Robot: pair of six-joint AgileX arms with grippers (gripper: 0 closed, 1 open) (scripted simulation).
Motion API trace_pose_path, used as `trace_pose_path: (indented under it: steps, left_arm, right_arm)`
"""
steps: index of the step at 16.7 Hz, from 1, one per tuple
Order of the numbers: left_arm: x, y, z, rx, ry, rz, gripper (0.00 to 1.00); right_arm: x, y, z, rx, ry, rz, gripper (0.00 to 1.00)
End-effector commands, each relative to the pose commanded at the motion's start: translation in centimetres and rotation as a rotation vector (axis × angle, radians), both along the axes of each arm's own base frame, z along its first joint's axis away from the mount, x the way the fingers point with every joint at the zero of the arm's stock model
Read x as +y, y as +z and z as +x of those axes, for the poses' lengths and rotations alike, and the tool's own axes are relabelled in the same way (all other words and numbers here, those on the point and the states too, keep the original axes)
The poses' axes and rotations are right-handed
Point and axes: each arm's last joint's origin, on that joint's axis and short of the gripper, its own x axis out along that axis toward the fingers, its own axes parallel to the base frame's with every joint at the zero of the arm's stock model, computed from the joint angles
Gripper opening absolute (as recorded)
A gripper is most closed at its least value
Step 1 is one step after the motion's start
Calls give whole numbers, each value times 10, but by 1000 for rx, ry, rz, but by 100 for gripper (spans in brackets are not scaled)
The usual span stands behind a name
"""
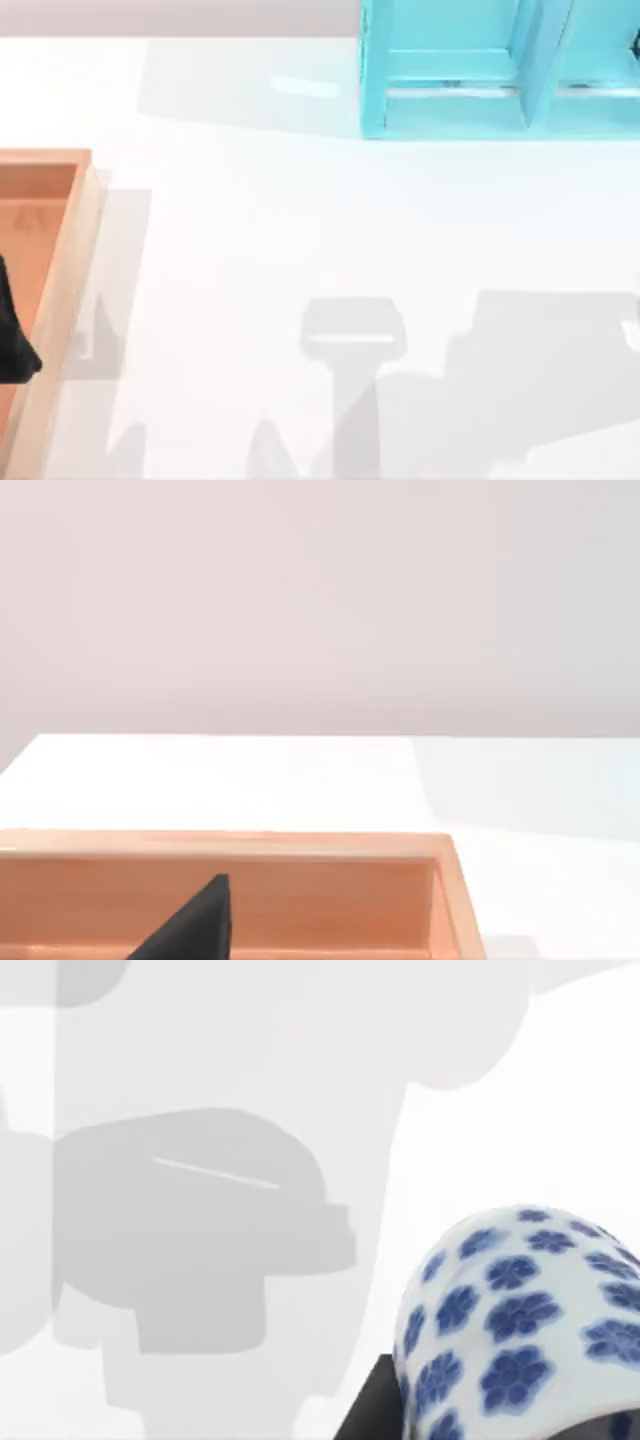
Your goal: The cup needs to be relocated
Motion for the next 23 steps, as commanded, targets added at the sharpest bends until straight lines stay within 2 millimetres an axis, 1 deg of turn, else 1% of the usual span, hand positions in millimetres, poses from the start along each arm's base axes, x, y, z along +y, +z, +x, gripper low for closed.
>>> trace_pose_path:
  steps: [1, 3, 9, 10, 14, 23]
  left_arm:
    - [0, 0, 0, 0, 0, 0, 100]
    - [0, 0, 0, 0, 0, 0, 100]
    - [0, 0, 0, 0, 0, 0, 100]
    - [0, 0, 0, 0, 0, 0, 100]
    - [0, 0, 0, 0, 0, 0, 100]
    - [0, 0, 0, 0, 0, 0, 100]
  right_arm:
    - [0, -1, 0, 1, -1, 0, 0]
    - [-1, -11, 0, 5, -4, 1, 0]
    - [-1, -60, -1, -2, -1, 0, 0]
    - [0, -64, -1, 1, -1, 1, 0]
    - [0, -65, -1, 1, -1, 1, 0]
    - [0, -65, -1, 1, -1, 1, 68]
